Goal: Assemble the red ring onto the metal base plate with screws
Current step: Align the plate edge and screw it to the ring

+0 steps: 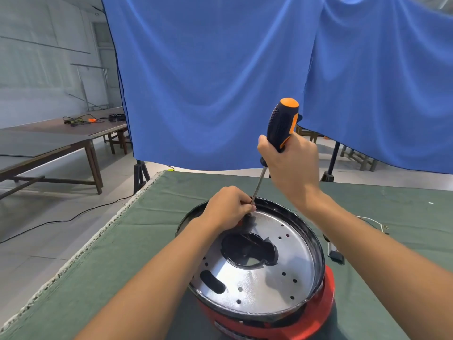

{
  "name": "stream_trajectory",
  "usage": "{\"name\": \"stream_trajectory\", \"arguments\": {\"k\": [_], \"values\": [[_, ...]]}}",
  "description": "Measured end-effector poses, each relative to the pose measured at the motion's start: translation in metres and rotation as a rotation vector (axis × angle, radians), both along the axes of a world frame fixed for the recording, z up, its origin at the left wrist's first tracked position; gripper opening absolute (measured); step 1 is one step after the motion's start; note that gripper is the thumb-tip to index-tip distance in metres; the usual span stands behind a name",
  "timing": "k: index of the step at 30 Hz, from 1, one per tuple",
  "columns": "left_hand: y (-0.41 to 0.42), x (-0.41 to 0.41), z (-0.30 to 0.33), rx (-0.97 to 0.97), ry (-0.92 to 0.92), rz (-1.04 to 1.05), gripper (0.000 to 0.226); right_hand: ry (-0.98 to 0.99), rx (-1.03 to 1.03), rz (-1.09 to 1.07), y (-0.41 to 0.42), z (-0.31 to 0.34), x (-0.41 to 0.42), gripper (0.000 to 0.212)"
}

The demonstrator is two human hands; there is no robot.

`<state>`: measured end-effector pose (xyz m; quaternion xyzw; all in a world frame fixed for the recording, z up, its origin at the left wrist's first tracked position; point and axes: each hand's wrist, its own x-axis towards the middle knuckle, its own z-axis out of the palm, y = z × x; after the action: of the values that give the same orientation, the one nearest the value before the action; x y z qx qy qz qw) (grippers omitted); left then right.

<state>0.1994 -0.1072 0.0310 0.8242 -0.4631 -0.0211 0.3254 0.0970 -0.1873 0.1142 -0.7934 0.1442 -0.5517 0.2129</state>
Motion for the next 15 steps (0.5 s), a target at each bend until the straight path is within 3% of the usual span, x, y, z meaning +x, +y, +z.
{"name": "stream_trajectory", "arguments": {"k": [15], "values": [[0.0041, 0.0011, -0.0039, -0.027, 0.012, 0.0, 0.018, 0.027, 0.018, 0.007, -0.0038, 0.0007, 0.0004, 0.035]]}}
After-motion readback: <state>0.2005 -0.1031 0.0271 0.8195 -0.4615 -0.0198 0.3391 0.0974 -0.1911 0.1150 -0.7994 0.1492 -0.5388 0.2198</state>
